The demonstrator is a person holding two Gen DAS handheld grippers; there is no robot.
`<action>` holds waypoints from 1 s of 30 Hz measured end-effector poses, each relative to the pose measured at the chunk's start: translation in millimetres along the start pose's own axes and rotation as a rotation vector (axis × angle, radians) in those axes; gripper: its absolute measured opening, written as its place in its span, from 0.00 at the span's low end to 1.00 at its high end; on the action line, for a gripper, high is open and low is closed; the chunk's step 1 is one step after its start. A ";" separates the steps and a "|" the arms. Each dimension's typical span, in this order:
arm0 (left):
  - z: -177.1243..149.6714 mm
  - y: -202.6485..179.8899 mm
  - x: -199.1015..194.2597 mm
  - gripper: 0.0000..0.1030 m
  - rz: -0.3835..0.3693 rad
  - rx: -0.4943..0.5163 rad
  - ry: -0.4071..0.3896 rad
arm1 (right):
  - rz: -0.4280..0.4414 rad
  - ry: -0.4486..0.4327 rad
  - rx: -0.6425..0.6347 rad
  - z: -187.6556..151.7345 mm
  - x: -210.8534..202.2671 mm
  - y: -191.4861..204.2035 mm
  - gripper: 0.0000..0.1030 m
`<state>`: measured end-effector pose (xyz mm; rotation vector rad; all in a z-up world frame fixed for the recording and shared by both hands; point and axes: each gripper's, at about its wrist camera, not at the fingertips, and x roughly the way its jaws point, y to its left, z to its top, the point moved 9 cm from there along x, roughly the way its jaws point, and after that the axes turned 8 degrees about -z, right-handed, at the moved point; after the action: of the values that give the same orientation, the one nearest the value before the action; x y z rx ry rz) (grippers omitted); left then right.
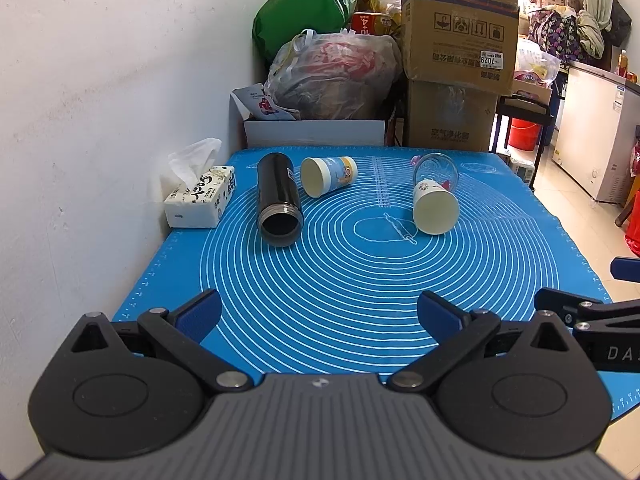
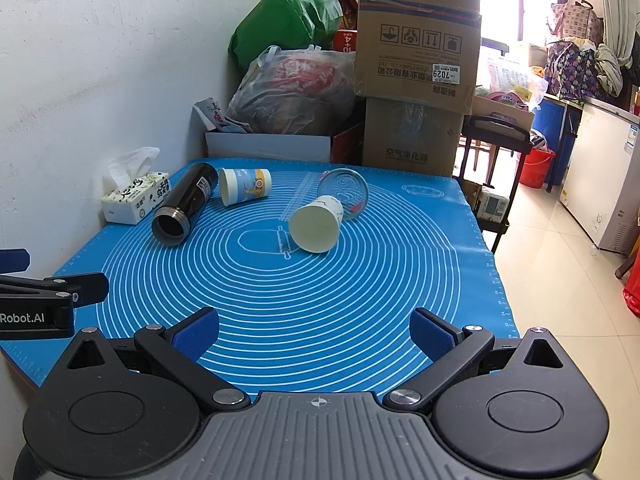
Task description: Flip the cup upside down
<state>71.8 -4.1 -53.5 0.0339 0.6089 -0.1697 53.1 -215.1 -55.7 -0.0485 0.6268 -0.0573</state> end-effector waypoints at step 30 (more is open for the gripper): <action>-0.6 -1.8 -0.7 1.00 -0.010 0.009 -0.010 | 0.000 -0.001 0.003 -0.5 -0.7 -0.6 1.00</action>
<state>70.6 -5.8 -53.5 0.0385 0.5981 -0.1821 52.2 -215.7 -55.7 -0.0455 0.6256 -0.0587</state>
